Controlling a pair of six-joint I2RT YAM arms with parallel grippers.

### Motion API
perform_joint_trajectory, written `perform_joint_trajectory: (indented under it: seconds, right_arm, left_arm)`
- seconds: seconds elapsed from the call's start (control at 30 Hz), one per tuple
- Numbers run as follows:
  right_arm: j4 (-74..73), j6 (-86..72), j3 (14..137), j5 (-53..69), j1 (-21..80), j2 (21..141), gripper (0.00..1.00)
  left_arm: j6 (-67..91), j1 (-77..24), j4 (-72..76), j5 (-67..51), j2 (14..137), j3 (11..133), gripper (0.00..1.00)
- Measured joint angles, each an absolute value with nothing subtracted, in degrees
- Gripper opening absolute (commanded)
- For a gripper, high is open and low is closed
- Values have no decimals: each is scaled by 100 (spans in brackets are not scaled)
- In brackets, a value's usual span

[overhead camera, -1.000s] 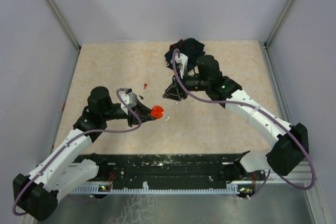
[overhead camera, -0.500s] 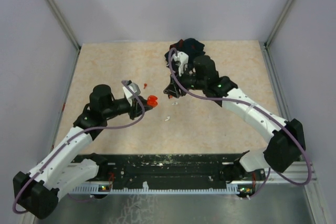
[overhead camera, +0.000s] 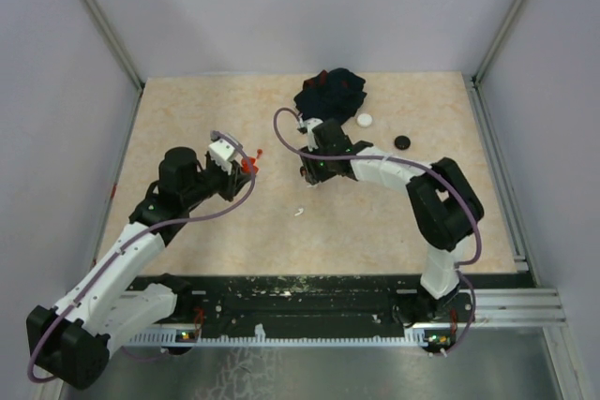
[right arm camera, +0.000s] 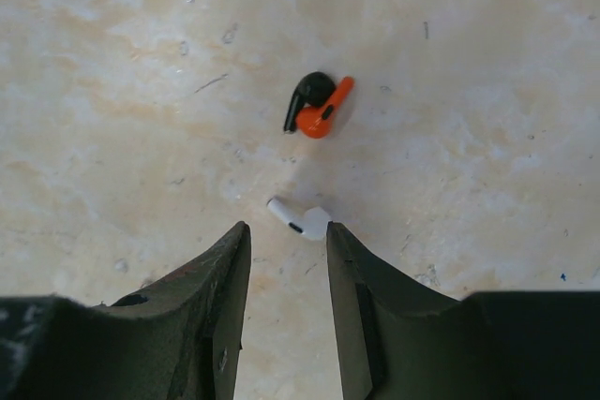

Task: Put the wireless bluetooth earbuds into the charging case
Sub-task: Adjust the earbud at the center of the board.

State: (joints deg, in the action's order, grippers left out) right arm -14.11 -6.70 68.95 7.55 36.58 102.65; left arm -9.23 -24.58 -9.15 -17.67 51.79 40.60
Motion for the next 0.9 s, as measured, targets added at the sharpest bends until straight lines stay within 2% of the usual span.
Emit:
perform_joint_trajectory:
  seconds: [0.3, 0.47, 0.9]
  right_arm:
    - [-1420, -1028, 7557, -121, 3658, 11019, 36]
    - [-1398, -1114, 7826, -217, 3658, 11251, 31]
    - [-1444, -1177, 7935, -134, 3658, 11651, 30]
  left_arm:
    - [-919, -2390, -926, -1684, 5170, 4060, 1]
    - [-919, -2362, -928, -1682, 5162, 4060, 1]
    - [-919, -2335, -930, -1680, 5194, 4060, 1]
